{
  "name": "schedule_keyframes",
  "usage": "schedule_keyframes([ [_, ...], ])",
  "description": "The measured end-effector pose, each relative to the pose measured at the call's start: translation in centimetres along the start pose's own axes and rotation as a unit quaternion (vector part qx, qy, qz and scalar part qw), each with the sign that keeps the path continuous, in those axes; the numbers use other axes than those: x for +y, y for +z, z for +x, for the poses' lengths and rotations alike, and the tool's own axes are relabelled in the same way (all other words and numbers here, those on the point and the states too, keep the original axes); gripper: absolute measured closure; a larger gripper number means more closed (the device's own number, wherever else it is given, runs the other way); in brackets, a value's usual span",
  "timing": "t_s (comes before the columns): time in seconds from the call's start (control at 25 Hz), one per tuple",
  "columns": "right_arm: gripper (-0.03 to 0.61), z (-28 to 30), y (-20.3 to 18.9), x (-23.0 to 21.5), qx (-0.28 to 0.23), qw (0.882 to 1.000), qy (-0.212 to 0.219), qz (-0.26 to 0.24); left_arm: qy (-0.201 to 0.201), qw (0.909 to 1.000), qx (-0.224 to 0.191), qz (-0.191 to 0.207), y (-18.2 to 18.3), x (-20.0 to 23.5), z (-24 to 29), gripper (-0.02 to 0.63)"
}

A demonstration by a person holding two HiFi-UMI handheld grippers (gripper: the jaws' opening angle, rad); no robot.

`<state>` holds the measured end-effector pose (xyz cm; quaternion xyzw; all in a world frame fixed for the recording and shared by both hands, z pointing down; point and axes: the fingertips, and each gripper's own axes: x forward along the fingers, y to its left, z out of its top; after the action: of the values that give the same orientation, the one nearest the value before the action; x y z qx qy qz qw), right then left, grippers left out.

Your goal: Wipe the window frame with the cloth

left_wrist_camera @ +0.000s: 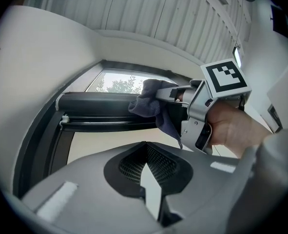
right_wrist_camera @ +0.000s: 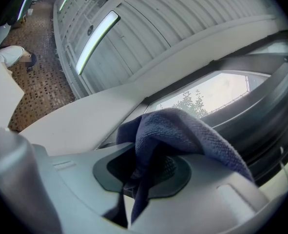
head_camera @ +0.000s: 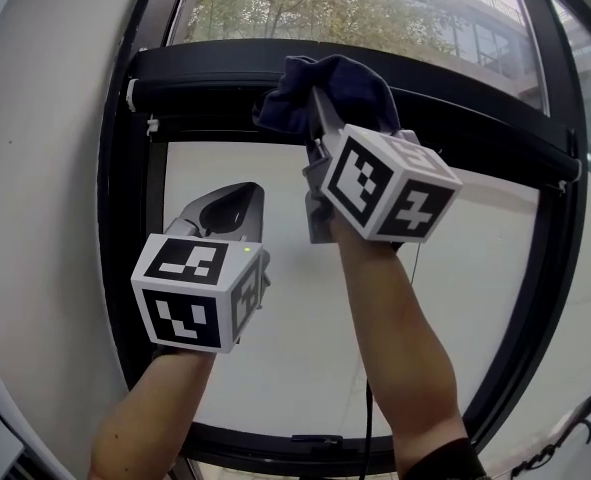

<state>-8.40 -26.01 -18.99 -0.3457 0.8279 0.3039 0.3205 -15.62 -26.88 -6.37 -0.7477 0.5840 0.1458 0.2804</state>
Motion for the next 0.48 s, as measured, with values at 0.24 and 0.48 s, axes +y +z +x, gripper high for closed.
schedule_keyframes([
  [0.24,0.511,-1.7,0.6,-2.4,0.001,1.000,0.001,-0.007,-0.013,0.9999,-0.006,0.001,0.4,-3.3,1.2,0.620],
  [0.48,0.511,-3.7,1.3,-5.3,0.000,1.000,-0.007,-0.011,-0.030,0.9995,-0.011,-0.008,0.8,-6.3,2.9,0.620],
])
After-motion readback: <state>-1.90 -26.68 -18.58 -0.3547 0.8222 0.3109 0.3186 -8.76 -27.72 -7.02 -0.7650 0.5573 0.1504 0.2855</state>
